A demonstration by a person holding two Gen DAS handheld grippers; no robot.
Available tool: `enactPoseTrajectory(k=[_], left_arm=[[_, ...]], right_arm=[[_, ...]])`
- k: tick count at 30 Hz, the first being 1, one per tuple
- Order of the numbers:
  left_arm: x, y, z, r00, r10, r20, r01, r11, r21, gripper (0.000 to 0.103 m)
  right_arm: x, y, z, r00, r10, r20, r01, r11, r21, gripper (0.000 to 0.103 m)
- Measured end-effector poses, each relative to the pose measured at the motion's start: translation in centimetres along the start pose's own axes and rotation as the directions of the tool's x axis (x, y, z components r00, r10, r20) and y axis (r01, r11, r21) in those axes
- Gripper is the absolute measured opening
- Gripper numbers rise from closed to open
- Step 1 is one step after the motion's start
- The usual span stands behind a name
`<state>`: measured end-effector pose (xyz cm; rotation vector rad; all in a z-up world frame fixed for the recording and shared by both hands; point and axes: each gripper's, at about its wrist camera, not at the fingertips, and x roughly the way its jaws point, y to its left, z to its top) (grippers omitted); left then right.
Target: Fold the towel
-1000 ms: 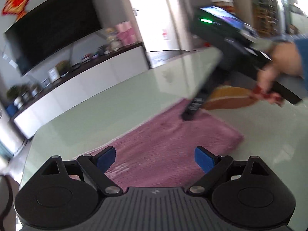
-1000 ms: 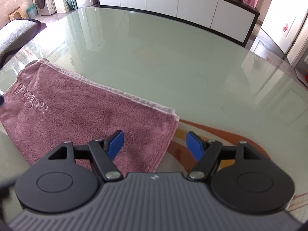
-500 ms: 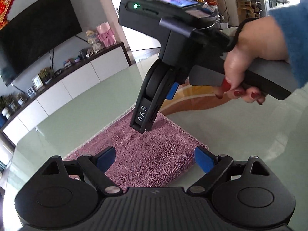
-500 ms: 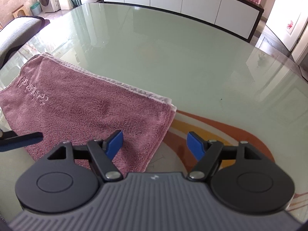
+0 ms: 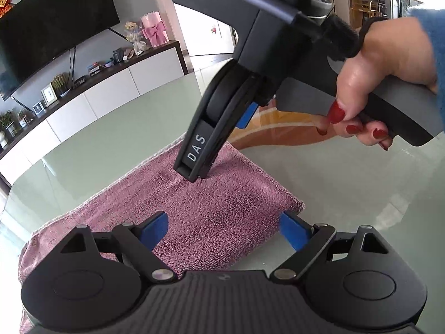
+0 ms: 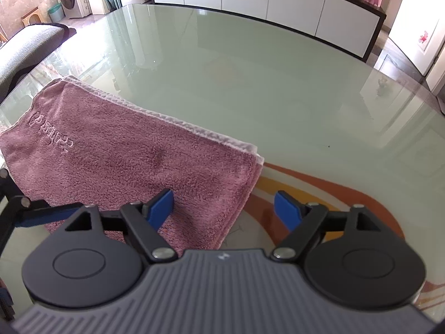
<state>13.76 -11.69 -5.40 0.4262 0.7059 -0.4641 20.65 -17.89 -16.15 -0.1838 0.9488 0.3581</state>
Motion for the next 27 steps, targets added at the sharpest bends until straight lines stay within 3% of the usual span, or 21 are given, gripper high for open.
enactPoseTrajectory(k=[27], left_arm=[[0.3, -1.4, -0.1, 0.999, -0.028, -0.026, 0.027, 0.999, -0.046, 0.086]], right_arm=[[0.3, -0.4, 0.0, 1.0, -0.001, -0.009, 0.001, 1.0, -0.001, 0.084]])
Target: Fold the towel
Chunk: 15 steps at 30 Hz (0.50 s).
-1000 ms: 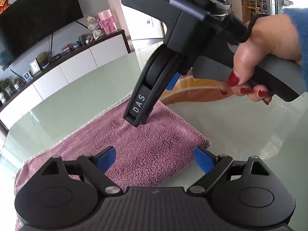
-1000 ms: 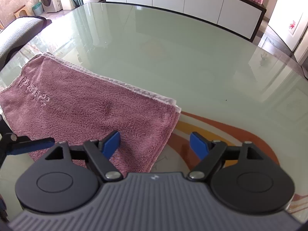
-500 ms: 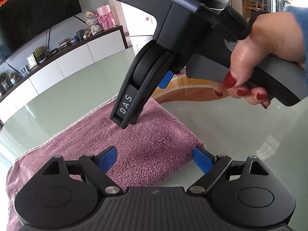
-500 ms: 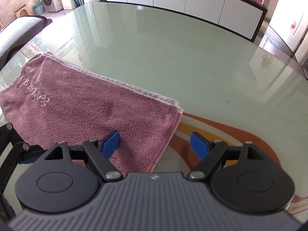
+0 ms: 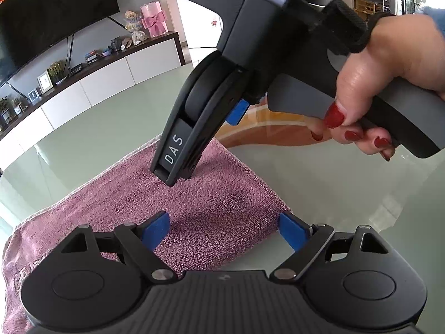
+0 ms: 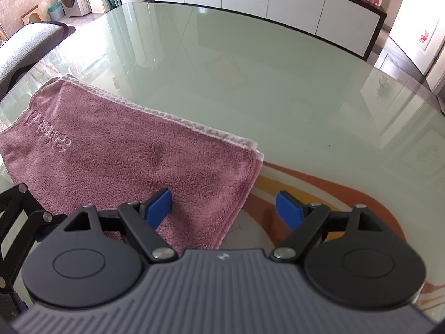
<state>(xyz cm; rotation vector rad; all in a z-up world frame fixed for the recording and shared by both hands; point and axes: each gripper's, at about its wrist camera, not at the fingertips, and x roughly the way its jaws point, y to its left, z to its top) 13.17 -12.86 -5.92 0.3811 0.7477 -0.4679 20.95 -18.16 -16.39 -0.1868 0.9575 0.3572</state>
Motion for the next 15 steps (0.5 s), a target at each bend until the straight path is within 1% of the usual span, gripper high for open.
enactPoseTrajectory(k=[8, 15], left_arm=[[0.75, 0.95, 0.45, 1.0, -0.005, -0.007, 0.005, 1.0, -0.001, 0.085], [0.91, 0.68, 0.26, 1.0, -0.006, -0.018, 0.007, 1.0, 0.017, 0.085]], right_arm=[[0.05, -0.11, 0.06, 1.0, 0.0, -0.003, 0.0, 1.0, 0.0, 0.085], [0.15, -0.13, -0.05, 1.0, 0.001, -0.006, -0.001, 1.0, 0.003, 0.087]])
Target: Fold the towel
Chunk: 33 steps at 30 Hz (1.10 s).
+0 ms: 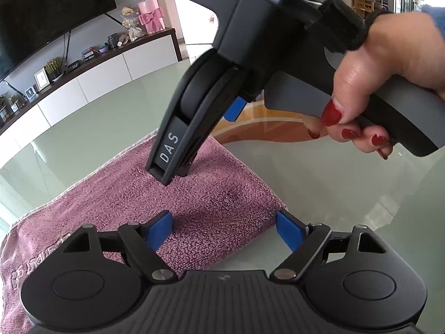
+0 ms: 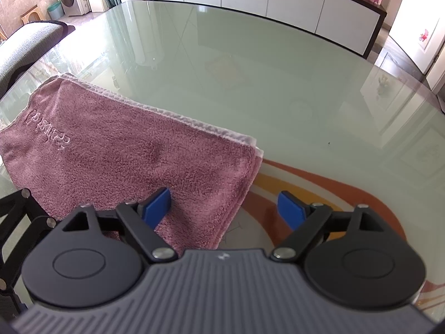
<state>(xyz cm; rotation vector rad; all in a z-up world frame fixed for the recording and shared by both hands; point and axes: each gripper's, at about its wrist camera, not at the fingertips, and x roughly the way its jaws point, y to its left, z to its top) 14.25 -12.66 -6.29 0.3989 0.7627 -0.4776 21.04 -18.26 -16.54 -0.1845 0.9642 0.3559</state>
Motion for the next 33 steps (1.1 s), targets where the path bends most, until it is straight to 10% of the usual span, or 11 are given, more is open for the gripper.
enactPoseTrajectory(k=[33], left_arm=[[-0.31, 0.41, -0.71, 1.0, -0.007, 0.001, 0.007, 1.0, -0.005, 0.085]], right_arm=[[0.15, 0.1, -0.14, 1.0, 0.002, -0.011, -0.002, 1.0, 0.003, 0.09]])
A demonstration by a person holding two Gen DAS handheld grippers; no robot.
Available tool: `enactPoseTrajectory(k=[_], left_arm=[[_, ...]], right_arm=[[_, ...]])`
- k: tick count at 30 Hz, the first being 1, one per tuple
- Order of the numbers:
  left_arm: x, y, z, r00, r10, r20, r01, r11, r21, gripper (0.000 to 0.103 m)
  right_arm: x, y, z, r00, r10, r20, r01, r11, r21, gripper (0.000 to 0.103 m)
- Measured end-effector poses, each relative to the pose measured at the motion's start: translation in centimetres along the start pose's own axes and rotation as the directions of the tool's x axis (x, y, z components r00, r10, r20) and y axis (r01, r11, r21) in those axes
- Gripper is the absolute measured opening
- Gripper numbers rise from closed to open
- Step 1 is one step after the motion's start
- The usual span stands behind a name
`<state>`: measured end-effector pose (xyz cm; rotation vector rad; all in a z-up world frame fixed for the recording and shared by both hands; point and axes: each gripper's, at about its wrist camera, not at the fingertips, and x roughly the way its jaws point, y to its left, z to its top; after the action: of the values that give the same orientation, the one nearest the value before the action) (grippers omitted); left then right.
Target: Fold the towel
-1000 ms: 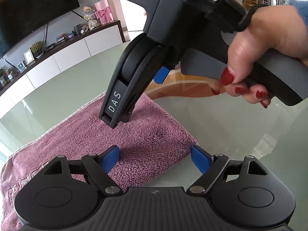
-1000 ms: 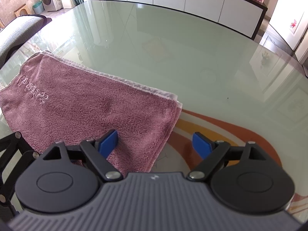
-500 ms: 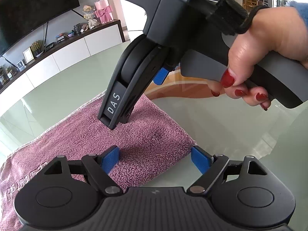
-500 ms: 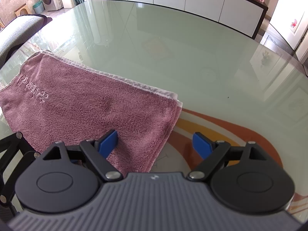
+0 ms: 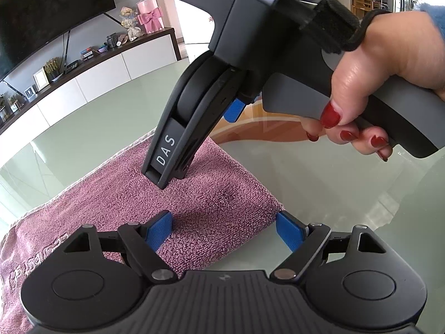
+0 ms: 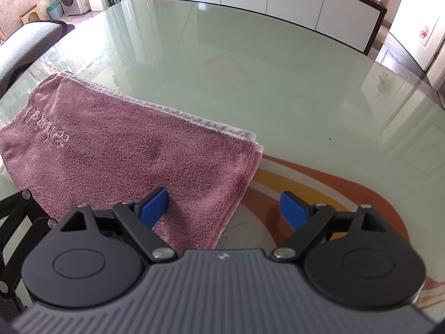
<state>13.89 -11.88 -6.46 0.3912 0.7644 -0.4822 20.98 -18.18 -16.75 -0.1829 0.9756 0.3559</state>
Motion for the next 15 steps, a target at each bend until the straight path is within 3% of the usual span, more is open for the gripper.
enactPoseTrajectory(k=[15], left_arm=[[-0.17, -0.24, 0.4, 1.0, 0.002, -0.002, -0.002, 1.0, -0.003, 0.085]], right_arm=[[-0.37, -0.71, -0.13, 1.0, 0.004, -0.003, -0.004, 1.0, -0.002, 0.09]])
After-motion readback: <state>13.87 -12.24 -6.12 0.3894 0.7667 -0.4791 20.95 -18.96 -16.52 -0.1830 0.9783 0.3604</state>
